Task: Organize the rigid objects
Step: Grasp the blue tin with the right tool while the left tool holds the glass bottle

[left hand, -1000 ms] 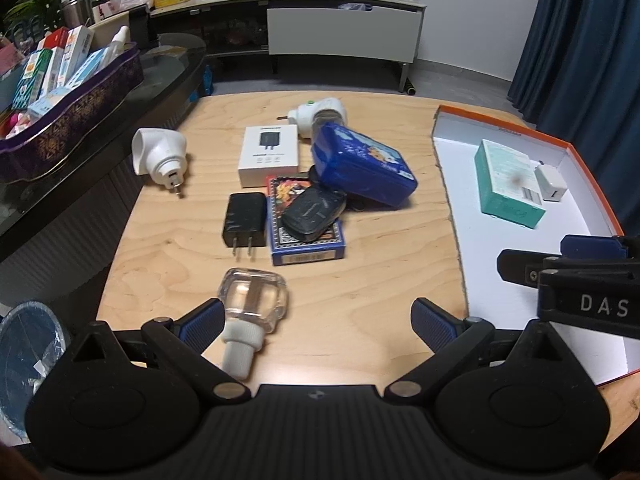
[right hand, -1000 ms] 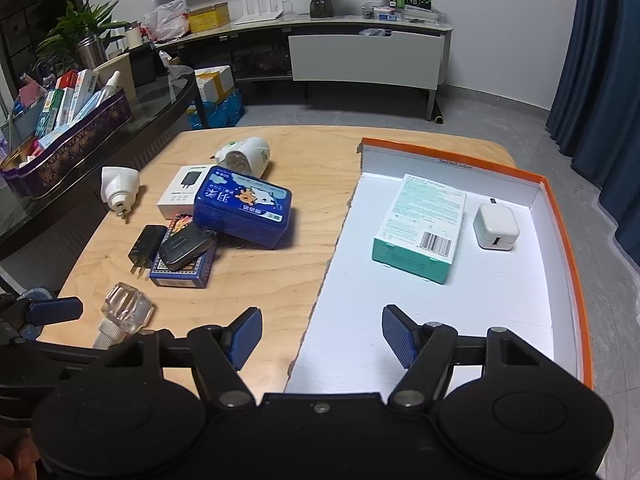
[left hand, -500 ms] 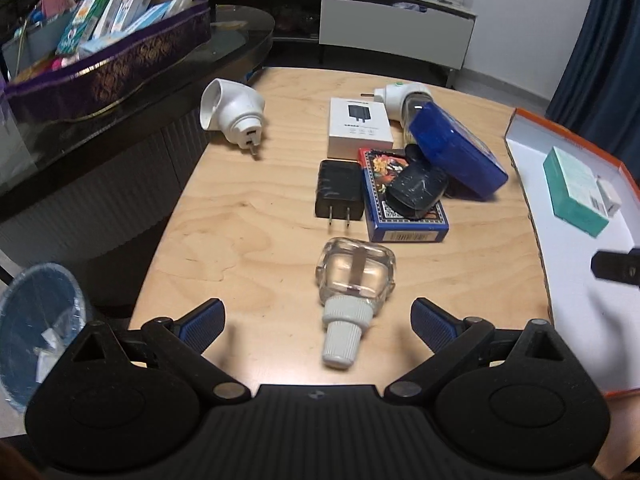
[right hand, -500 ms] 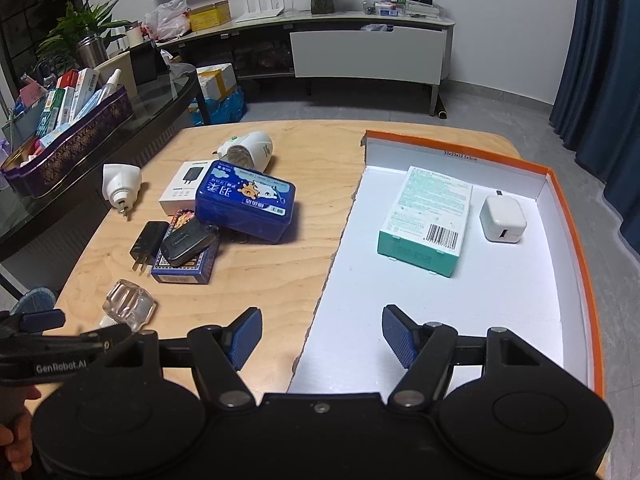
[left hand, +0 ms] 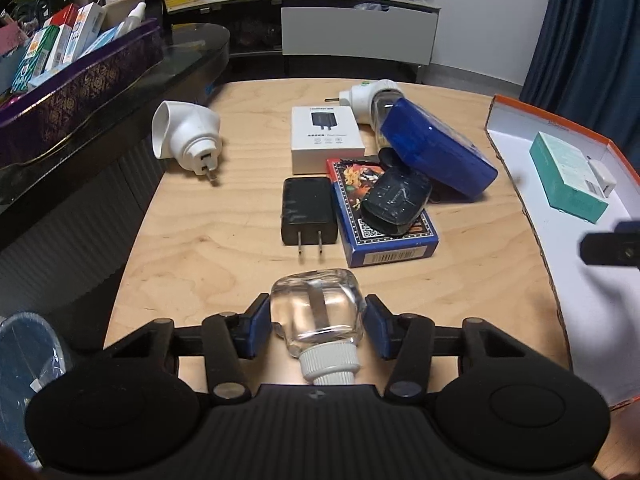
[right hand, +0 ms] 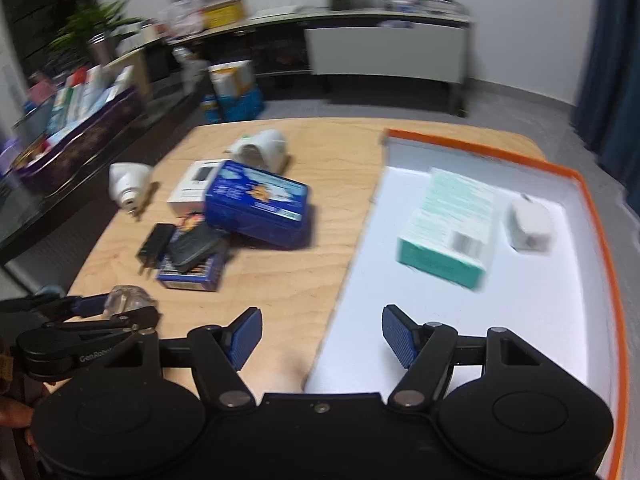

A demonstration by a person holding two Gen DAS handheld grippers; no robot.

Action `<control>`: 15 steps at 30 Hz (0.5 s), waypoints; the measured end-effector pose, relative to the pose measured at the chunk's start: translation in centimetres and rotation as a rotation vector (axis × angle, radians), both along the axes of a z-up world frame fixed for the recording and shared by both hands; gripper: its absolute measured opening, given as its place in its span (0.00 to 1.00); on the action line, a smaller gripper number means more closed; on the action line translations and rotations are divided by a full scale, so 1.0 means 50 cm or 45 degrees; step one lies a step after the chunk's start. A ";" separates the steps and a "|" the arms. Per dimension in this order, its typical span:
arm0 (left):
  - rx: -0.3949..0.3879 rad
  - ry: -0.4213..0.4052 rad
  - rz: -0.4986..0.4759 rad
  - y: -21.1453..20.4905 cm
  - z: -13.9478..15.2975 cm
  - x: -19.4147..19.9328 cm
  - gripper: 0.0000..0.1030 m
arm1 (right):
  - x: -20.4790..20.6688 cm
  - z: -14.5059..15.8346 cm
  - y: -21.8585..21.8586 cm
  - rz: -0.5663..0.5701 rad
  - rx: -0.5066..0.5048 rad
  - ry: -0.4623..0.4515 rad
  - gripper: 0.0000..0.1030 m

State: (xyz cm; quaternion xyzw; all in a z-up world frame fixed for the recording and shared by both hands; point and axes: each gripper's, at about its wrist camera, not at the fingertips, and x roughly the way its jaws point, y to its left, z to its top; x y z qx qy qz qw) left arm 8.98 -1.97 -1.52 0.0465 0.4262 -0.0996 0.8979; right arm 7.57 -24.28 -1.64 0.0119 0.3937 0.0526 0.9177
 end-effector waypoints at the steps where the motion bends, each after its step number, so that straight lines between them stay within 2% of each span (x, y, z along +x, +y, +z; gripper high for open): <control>1: -0.002 -0.006 -0.010 0.001 0.000 -0.002 0.49 | 0.011 0.002 0.003 0.064 0.006 -0.009 0.77; 4: -0.022 -0.018 -0.030 0.009 -0.003 -0.003 0.49 | 0.051 0.011 0.015 0.274 -0.044 -0.034 0.77; 9: -0.054 -0.032 -0.058 0.021 -0.006 -0.004 0.49 | 0.123 0.013 0.058 0.600 -0.360 -0.103 0.77; 15: -0.124 -0.034 -0.047 0.038 -0.006 0.002 0.49 | 0.203 -0.006 0.103 0.967 -0.602 -0.077 0.77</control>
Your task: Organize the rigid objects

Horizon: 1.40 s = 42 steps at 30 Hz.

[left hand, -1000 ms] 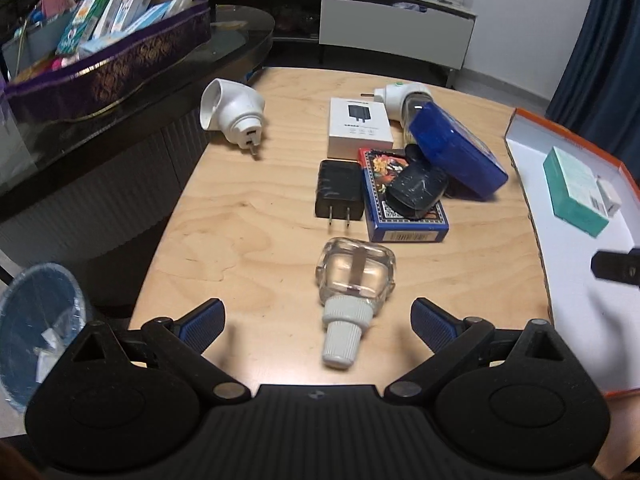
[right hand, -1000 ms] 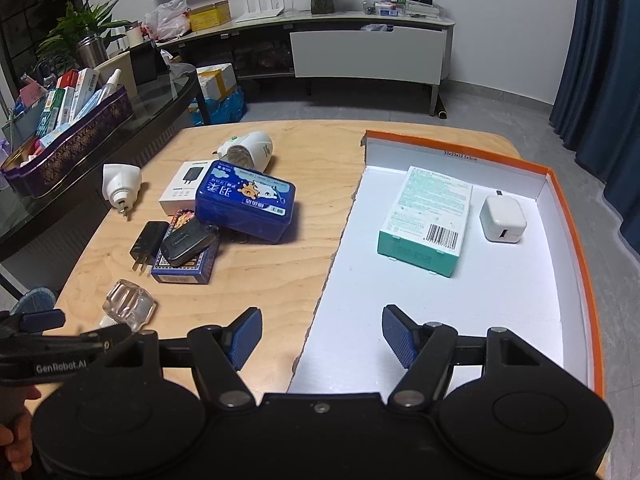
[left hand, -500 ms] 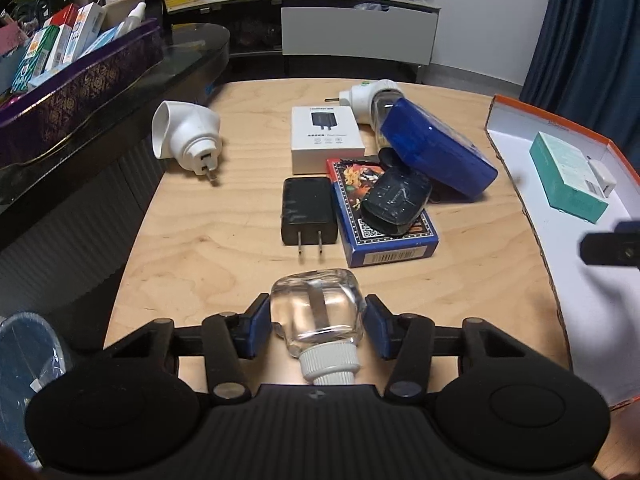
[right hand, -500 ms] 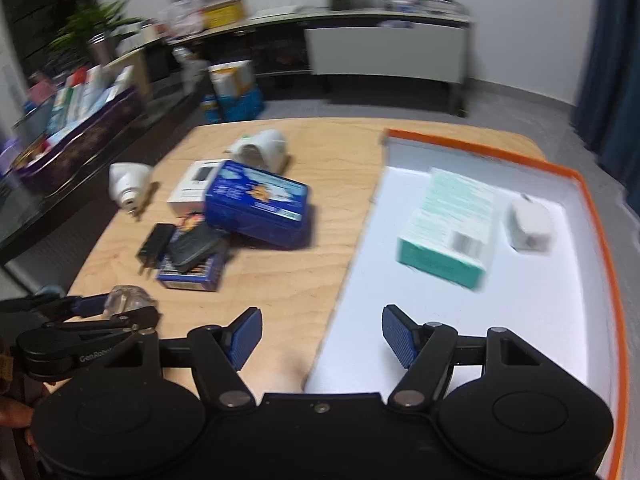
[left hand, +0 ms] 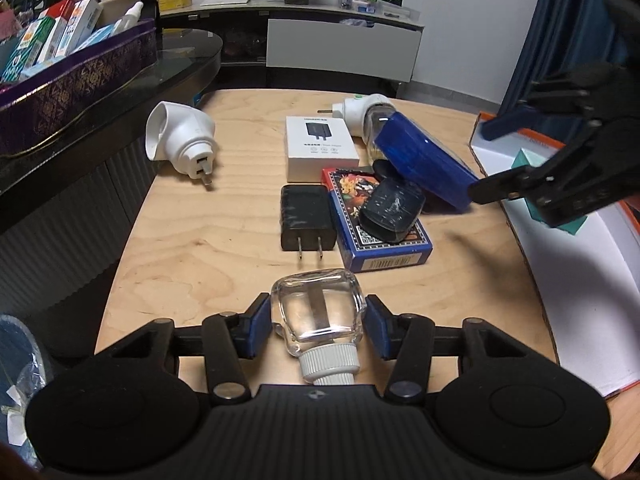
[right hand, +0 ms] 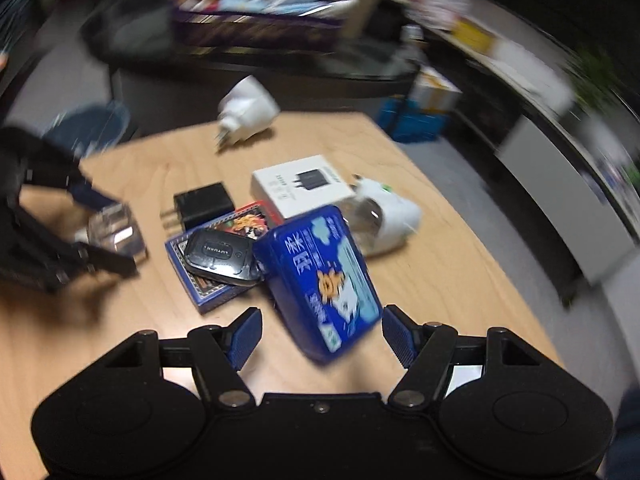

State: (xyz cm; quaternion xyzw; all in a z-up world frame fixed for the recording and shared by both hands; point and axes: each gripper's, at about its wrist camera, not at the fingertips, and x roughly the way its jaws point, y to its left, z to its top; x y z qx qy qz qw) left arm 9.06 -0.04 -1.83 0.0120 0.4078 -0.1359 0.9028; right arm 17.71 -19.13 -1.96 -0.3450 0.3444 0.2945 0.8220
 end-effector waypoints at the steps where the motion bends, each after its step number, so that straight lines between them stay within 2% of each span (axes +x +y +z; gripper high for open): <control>1: 0.000 -0.002 0.000 0.000 0.000 0.001 0.49 | 0.010 -0.004 0.010 0.049 -0.036 0.001 0.77; 4: 0.003 -0.007 -0.005 0.000 0.000 0.003 0.49 | 0.032 -0.020 0.038 0.179 -0.145 -0.021 0.77; 6: 0.001 -0.011 -0.005 0.001 -0.001 0.005 0.49 | 0.054 -0.029 0.048 0.225 -0.168 0.016 0.80; 11: -0.002 -0.024 -0.002 0.001 -0.002 0.013 0.49 | 0.112 -0.054 0.054 0.231 -0.147 0.141 0.80; 13: -0.001 -0.030 0.001 0.002 -0.002 0.014 0.49 | 0.127 -0.055 0.045 0.182 -0.071 0.209 0.81; 16: 0.009 -0.043 0.007 0.000 -0.003 0.015 0.49 | 0.133 -0.048 0.021 0.049 0.064 0.264 0.80; 19: 0.028 -0.057 0.011 -0.005 -0.004 0.013 0.49 | 0.115 -0.034 -0.018 -0.149 0.217 0.250 0.80; 22: 0.033 -0.061 0.021 -0.006 -0.004 0.011 0.49 | 0.066 -0.003 -0.066 -0.327 0.410 0.221 0.79; 25: 0.022 -0.056 0.028 -0.010 -0.003 0.006 0.49 | -0.005 0.027 -0.100 -0.505 0.523 0.158 0.78; 29: 0.045 -0.058 0.009 -0.028 0.002 -0.010 0.49 | -0.106 0.049 -0.131 -0.724 0.597 0.083 0.78; 35: 0.031 -0.089 -0.041 -0.072 0.032 -0.050 0.49 | -0.239 0.045 -0.213 -1.088 0.658 0.050 0.78; 39: 0.005 -0.103 -0.102 -0.122 0.057 -0.071 0.49 | -0.308 0.046 -0.264 -1.226 0.660 0.002 0.78; 42: 0.000 -0.141 -0.176 -0.173 0.083 -0.085 0.49 | -0.345 0.061 -0.288 -1.268 0.666 -0.057 0.78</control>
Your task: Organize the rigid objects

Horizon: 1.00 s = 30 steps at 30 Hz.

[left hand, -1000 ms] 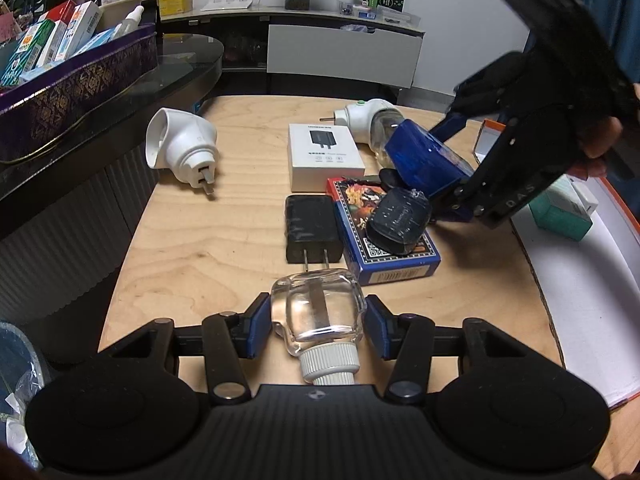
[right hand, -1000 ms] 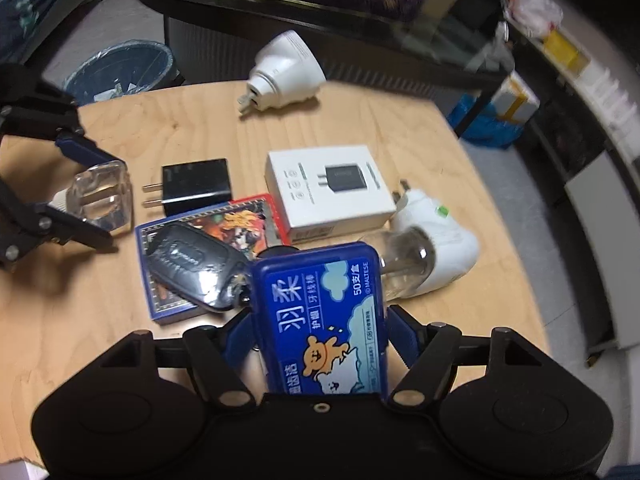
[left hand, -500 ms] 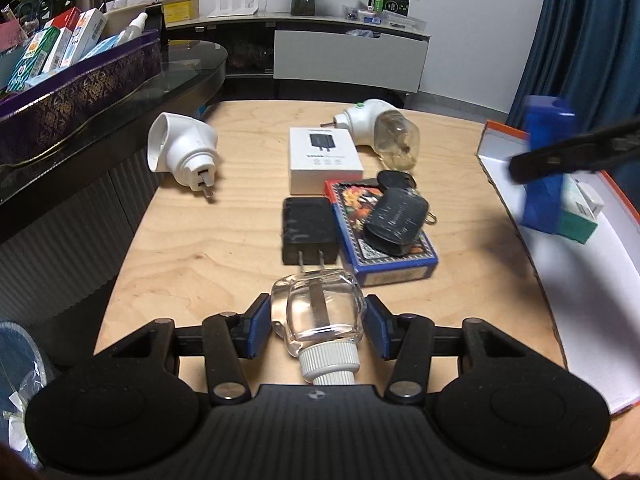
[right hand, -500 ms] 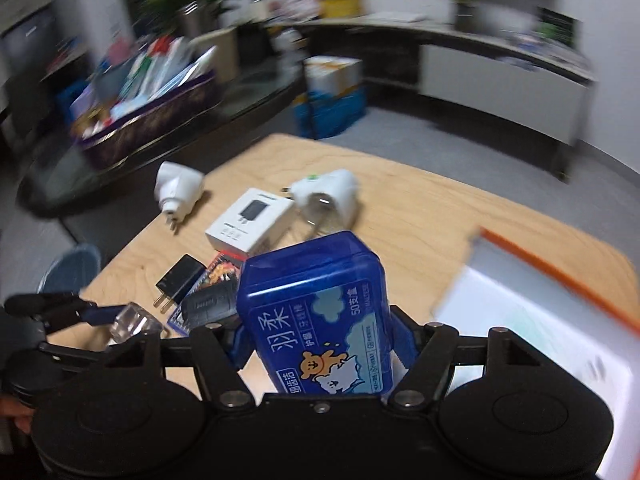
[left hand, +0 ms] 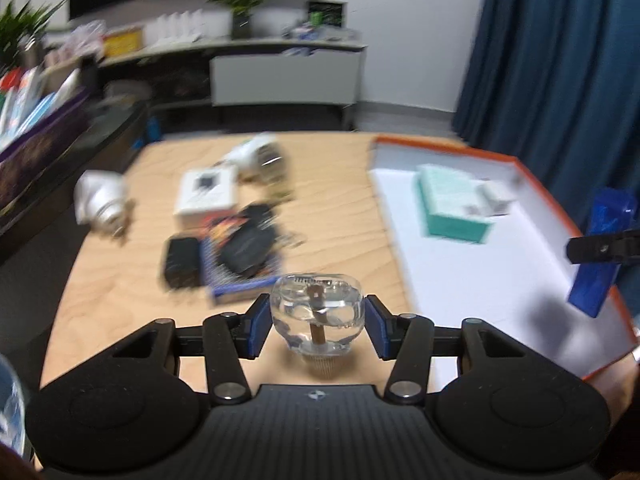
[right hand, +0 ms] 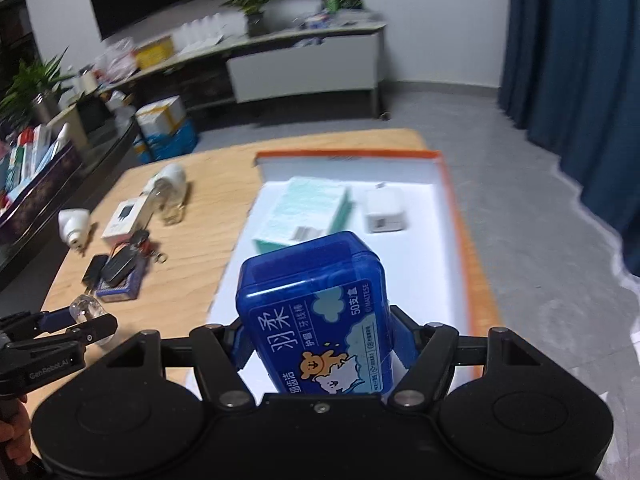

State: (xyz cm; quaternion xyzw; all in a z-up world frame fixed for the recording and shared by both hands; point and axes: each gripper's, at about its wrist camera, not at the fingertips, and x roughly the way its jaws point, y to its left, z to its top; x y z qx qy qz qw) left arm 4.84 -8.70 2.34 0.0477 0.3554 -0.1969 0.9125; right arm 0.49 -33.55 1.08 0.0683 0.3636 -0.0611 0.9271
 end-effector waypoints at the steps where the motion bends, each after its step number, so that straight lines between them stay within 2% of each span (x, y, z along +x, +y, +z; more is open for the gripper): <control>1: 0.006 -0.024 -0.024 -0.020 0.012 -0.005 0.49 | -0.007 0.004 -0.005 -0.011 0.000 -0.013 0.78; 8: -0.038 -0.091 -0.144 -0.135 0.088 -0.001 0.49 | -0.025 0.007 -0.030 -0.084 -0.036 -0.041 0.78; 10: -0.024 -0.107 -0.163 -0.164 0.091 -0.002 0.49 | -0.024 0.006 -0.033 -0.100 -0.038 -0.041 0.78; 14: -0.036 -0.063 -0.152 -0.196 0.077 -0.005 0.49 | -0.023 0.001 -0.041 -0.104 -0.018 -0.036 0.78; 23: -0.013 -0.022 -0.095 -0.208 0.074 -0.009 0.49 | -0.018 -0.010 -0.053 -0.130 0.014 -0.025 0.78; 30: -0.002 -0.007 -0.067 -0.211 0.073 -0.012 0.49 | -0.015 -0.010 -0.047 -0.135 -0.008 -0.026 0.78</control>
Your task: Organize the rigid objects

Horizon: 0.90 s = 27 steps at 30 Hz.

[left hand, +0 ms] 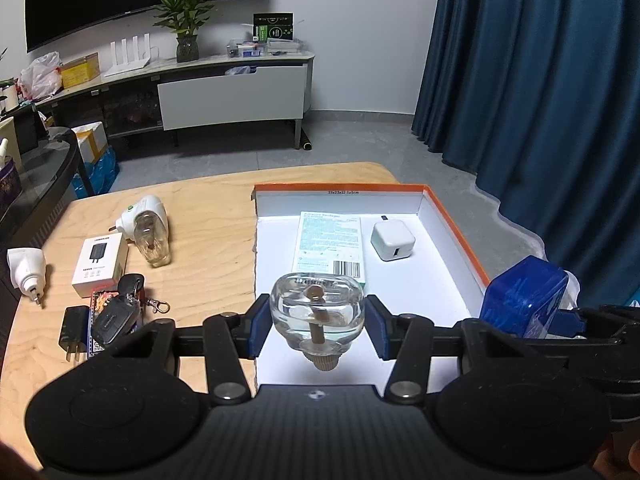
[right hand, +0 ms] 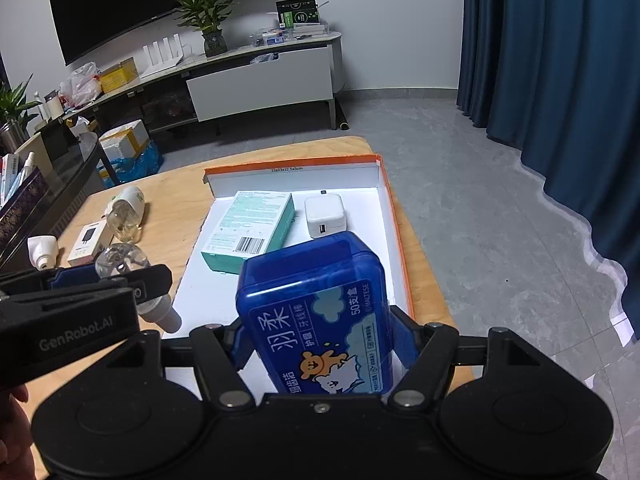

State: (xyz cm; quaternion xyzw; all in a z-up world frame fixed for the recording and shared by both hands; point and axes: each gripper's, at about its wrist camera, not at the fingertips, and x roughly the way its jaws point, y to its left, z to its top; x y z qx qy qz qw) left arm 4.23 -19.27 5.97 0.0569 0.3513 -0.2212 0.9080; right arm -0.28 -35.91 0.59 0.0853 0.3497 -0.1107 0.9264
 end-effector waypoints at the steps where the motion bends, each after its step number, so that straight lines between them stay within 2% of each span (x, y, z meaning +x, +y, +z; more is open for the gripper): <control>1: -0.001 0.001 0.003 0.000 0.000 0.000 0.49 | 0.000 0.000 0.000 -0.001 -0.002 0.002 0.78; 27: 0.001 0.048 0.024 0.005 -0.017 -0.001 0.49 | 0.015 -0.012 0.003 0.005 -0.005 0.030 0.78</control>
